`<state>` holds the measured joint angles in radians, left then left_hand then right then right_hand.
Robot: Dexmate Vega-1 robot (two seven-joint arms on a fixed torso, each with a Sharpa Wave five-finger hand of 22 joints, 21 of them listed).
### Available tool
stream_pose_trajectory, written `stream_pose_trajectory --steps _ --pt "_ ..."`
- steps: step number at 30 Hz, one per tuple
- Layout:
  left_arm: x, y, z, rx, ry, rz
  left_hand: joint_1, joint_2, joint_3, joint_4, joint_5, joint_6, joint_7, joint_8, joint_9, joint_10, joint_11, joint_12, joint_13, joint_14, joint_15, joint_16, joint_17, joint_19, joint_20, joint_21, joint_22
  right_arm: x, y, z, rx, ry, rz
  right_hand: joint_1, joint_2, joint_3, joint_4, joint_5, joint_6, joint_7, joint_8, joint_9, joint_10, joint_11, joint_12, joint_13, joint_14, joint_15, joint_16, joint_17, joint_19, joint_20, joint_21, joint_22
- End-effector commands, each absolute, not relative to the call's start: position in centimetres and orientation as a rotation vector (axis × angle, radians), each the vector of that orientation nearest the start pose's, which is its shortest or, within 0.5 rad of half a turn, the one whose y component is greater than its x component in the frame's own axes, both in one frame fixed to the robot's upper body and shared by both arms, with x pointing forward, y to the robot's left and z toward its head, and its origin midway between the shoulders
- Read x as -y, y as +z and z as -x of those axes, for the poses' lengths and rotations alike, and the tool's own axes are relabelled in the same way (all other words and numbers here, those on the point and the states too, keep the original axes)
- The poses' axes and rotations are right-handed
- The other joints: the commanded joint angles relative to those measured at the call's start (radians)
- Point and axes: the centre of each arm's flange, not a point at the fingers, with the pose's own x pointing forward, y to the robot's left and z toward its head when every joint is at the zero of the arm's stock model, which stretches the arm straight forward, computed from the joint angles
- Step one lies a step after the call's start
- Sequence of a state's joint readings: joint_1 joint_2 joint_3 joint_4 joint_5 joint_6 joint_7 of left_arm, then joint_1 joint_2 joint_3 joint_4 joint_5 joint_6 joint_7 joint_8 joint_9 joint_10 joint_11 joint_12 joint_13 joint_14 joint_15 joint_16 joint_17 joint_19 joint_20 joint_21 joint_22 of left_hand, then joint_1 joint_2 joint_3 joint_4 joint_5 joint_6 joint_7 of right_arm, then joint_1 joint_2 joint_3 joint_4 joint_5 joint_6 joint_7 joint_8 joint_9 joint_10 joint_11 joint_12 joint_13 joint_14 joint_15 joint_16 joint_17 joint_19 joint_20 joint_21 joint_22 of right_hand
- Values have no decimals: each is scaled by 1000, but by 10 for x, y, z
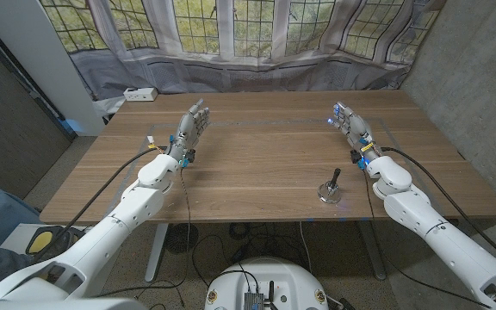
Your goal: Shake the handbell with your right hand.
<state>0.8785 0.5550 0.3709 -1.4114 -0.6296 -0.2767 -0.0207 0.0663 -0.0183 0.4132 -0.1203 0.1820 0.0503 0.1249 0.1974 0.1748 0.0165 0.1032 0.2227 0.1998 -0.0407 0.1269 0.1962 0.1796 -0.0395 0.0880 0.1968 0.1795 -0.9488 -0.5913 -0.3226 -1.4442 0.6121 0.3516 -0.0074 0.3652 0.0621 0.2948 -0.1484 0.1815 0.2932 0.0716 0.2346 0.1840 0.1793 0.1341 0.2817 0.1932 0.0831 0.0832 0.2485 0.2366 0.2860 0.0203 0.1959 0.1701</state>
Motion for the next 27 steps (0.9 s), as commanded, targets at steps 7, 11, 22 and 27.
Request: stream_pose_trajectory --steps 7,11,22,27 --pt "-280 -24 -622 610 -265 -30 10 4 7 -1 3 13 10 7 2 16 4 7 0 6 2 2 1 2 6 5 1 310 -21 -598 724 194 62 8 -2 -6 0 3 68 -17 11 6 22 -14 -1 1 -15 -7 -17 -8 -75 -5 -16 4" --pt "-280 -23 -620 623 -258 -44 11 5 8 -2 3 16 10 7 2 16 5 7 0 10 0 3 1 2 7 4 1 312 -17 -592 754 202 91 17 1 -2 -4 4 47 -16 -4 6 9 -16 -11 1 -15 -8 -21 -11 -49 2 -3 3" --pt "-282 -18 -613 658 -250 -44 15 8 8 -4 2 30 7 7 2 30 1 10 -1 27 -4 5 1 10 11 7 1 318 -14 -570 795 182 141 83 3 23 -27 12 -35 -35 -44 6 1 -32 -29 0 12 -20 -24 -23 10 -4 14 1" --pt "-282 -18 -613 661 -255 -52 17 8 8 -5 1 37 5 7 2 36 -2 11 -1 33 -5 6 1 16 11 9 1 321 -16 -558 805 171 161 100 -2 28 -29 11 -43 -33 -45 6 3 -39 -32 0 22 -21 -23 -26 27 -2 17 1"
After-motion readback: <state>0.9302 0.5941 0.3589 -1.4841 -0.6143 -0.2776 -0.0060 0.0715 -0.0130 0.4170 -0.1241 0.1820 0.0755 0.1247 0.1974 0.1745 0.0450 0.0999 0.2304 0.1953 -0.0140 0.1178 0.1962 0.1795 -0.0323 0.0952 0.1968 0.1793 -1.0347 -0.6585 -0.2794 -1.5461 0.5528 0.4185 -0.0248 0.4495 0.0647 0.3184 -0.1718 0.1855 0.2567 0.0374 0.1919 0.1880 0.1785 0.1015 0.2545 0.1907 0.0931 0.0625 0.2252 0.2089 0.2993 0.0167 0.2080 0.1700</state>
